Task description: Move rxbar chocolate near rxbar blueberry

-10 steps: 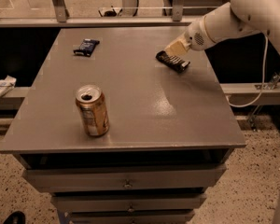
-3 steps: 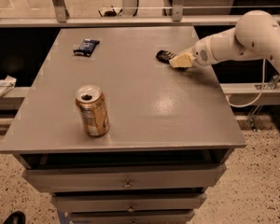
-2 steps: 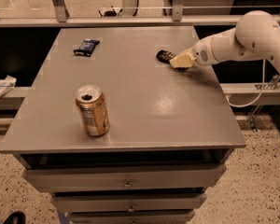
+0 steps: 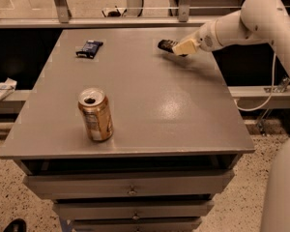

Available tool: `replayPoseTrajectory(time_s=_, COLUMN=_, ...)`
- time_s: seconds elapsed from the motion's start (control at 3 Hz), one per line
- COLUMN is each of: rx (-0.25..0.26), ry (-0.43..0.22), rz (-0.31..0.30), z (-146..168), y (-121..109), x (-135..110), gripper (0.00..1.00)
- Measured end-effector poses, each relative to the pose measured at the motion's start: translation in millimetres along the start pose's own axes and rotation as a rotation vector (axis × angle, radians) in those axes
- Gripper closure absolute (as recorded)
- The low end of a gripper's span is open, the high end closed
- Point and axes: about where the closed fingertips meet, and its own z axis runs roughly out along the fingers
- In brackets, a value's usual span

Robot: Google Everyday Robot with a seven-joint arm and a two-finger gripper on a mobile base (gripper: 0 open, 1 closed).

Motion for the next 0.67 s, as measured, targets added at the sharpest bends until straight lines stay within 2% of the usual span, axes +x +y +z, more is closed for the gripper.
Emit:
replayPoseTrajectory(time_s=0.33, rx=-0.024, ry=-0.030, rz=-0.065, z=22, y=-6, x=-33, gripper=1.00)
replayPoseTrajectory(time_s=0.67, rx=-0.044, ry=-0.032, rz=-0.112, z=52, y=5, x=-63, gripper=1.00)
